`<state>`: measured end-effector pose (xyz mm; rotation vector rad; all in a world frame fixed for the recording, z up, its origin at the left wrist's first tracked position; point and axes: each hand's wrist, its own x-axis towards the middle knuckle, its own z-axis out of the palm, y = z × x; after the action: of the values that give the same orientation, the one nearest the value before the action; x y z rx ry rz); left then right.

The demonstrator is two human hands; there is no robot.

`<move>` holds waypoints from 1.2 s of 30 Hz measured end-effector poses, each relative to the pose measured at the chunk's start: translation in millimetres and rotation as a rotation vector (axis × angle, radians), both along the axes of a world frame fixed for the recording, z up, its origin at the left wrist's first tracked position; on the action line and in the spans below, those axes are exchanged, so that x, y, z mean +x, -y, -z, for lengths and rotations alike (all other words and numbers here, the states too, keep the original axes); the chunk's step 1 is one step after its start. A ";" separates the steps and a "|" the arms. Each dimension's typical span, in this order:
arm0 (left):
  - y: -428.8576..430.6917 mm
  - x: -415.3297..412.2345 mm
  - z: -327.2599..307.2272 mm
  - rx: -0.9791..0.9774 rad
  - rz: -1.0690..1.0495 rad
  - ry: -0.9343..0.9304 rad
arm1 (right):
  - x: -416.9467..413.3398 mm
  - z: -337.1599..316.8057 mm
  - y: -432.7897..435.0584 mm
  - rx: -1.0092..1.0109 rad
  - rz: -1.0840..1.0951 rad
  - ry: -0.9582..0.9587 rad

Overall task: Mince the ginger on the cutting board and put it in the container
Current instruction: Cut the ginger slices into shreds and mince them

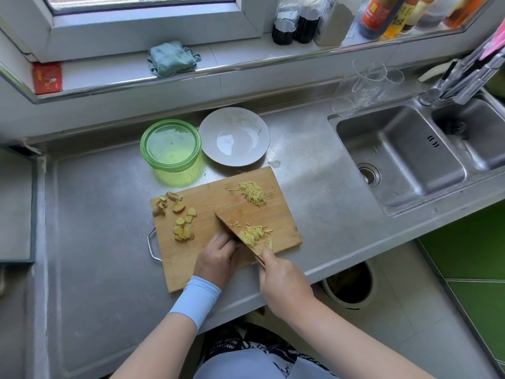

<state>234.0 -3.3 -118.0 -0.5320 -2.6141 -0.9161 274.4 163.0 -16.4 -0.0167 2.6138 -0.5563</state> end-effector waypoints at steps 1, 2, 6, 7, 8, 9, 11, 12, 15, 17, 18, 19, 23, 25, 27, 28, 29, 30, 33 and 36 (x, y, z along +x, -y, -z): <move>-0.5 0.2 -0.4 -0.006 -0.005 -0.003 | -5.3 2.1 4.8 -0.002 0.001 -0.010; -0.9 0.2 -1.2 -0.011 -0.008 -0.007 | -10.4 2.8 9.1 -0.005 0.002 -0.017; -1.0 1.9 -4.3 -0.022 -0.011 -0.015 | -12.4 1.1 11.2 -0.009 -0.019 -0.026; -1.0 1.8 -4.1 -0.013 -0.011 -0.011 | -8.9 0.2 8.0 -0.016 -0.018 -0.028; -0.5 1.2 -3.9 -0.001 -0.011 -0.007 | -4.5 -1.0 3.7 -0.024 -0.014 -0.032; -0.2 0.9 -3.8 0.009 -0.009 -0.005 | 1.1 -2.4 -1.0 -0.023 -0.015 -0.031; -0.1 0.9 -3.2 0.011 -0.001 -0.001 | 10.8 -4.5 -9.0 -0.018 -0.026 -0.021; 0.3 1.3 -2.9 0.007 -0.002 0.007 | 12.7 -4.4 -11.0 -0.015 -0.029 -0.012; 0.6 1.7 -1.2 -0.010 -0.013 0.030 | 5.3 -1.8 -5.9 0.000 -0.013 0.013; 0.4 2.5 -1.3 -0.012 -0.015 0.024 | -5.8 -0.5 4.6 -0.002 -0.014 0.007; 0.4 3.0 -2.0 -0.010 -0.012 0.018 | -10.7 -0.9 9.6 -0.007 -0.016 -0.002; 0.3 3.8 -2.9 -0.007 -0.012 0.008 | -14.3 -1.8 13.5 -0.014 -0.021 -0.012; -0.3 3.7 -3.4 -0.001 -0.013 -0.018 | -12.5 -2.6 11.1 -0.022 -0.031 -0.021; -0.5 2.6 -2.3 0.004 0.000 -0.036 | -3.1 -2.1 2.2 -0.022 -0.024 -0.016; -0.3 2.4 -0.7 0.010 -0.002 -0.036 | 7.1 -3.1 -4.3 -0.015 -0.028 0.003; 0.0 2.7 -0.1 0.010 -0.005 -0.031 | 9.1 -3.0 -5.1 -0.005 -0.031 0.013; 0.5 2.7 1.3 0.005 -0.006 -0.022 | 8.0 -2.1 -4.3 0.007 -0.030 0.019; 0.5 2.6 2.3 -0.001 -0.007 -0.010 | 4.6 -0.8 -1.6 0.020 -0.028 0.022; 1.3 3.1 3.0 -0.002 -0.010 0.005 | -11.1 1.7 12.7 0.030 -0.037 0.000; 0.5 3.8 1.0 -0.012 -0.015 0.003 | -19.2 -1.4 20.1 0.029 -0.058 -0.008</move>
<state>237.8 -3.8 -119.0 -0.5130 -2.6243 -0.8983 255.1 142.9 -14.9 -0.0860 2.6200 -0.4987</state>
